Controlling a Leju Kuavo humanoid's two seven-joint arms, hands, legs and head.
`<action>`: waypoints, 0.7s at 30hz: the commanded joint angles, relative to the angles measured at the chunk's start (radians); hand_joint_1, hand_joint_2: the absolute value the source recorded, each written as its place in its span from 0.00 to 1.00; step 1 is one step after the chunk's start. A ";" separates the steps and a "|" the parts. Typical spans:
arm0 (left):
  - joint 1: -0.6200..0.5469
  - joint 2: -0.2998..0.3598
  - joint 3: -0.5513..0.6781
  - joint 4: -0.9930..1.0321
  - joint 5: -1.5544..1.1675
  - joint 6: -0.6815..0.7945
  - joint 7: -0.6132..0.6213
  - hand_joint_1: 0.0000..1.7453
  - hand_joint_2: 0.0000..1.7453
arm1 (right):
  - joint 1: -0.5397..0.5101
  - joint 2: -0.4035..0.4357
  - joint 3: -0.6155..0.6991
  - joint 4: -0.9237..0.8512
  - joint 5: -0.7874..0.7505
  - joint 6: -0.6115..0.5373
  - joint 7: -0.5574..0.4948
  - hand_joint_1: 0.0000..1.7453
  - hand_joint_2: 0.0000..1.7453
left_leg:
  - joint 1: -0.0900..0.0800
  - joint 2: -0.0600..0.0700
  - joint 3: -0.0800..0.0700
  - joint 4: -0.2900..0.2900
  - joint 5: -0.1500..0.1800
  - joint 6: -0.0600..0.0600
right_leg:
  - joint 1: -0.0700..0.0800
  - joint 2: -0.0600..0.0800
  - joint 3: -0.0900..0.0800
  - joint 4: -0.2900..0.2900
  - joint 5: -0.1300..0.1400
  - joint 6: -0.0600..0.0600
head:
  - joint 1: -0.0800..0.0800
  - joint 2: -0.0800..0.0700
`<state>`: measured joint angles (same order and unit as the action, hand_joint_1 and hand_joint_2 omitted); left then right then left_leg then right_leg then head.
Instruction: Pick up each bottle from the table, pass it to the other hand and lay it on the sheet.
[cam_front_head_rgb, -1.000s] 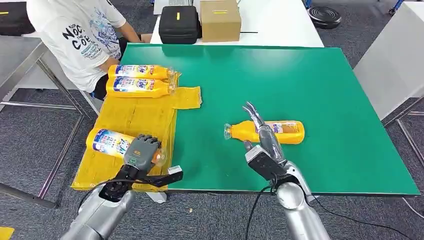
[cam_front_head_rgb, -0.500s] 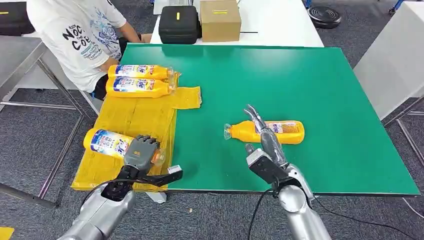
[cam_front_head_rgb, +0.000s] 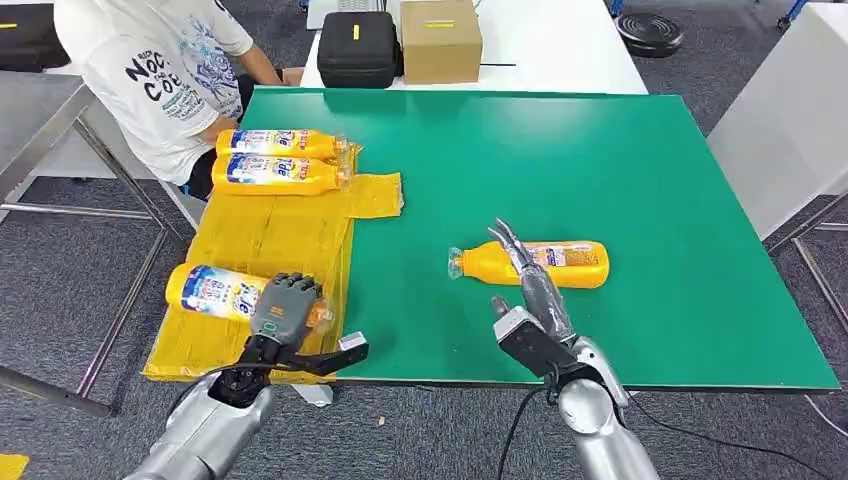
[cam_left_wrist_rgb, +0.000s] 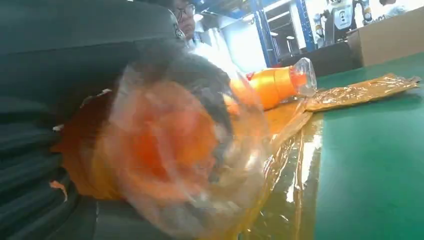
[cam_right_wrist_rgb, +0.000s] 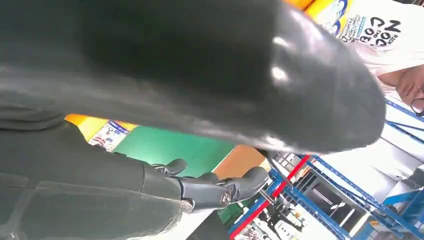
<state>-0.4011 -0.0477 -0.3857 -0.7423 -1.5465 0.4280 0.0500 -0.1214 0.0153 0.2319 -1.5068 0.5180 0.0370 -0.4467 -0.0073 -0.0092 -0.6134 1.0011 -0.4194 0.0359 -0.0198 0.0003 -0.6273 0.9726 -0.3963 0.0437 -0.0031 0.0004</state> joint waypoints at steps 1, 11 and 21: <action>-0.052 -0.031 0.026 0.066 -0.001 -0.028 -0.012 0.00 1.00 | -0.015 -0.024 -0.014 -0.019 -0.005 0.017 0.019 0.00 0.00 | 0.002 -0.001 0.005 0.001 -0.003 -0.002 | 0.002 -0.001 0.006 0.000 -0.003 -0.002 | 0.000 0.000; -0.032 -0.018 0.022 0.064 0.003 -0.024 -0.022 0.00 1.00 | 0.006 -0.026 -0.008 -0.015 -0.005 0.018 0.019 0.00 0.00 | 0.002 0.001 0.008 0.001 -0.004 -0.003 | 0.002 0.001 0.009 0.000 -0.004 -0.003 | 0.000 0.000; -0.050 -0.028 0.007 0.091 0.001 -0.034 -0.024 0.00 1.00 | 0.033 -0.023 -0.015 -0.027 -0.009 0.015 0.016 0.00 0.00 | 0.001 0.000 0.006 0.000 -0.002 -0.002 | 0.001 -0.001 0.006 -0.001 -0.002 -0.002 | 0.000 0.000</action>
<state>-0.4195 -0.0656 -0.3727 -0.7359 -1.5412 0.4101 0.0267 -0.0921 0.0019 0.2312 -1.5351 0.5123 0.0504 -0.4303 -0.0073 -0.0093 -0.6131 1.0010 -0.4195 0.0359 -0.0199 0.0003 -0.6270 0.9725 -0.3964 0.0437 -0.0031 0.0004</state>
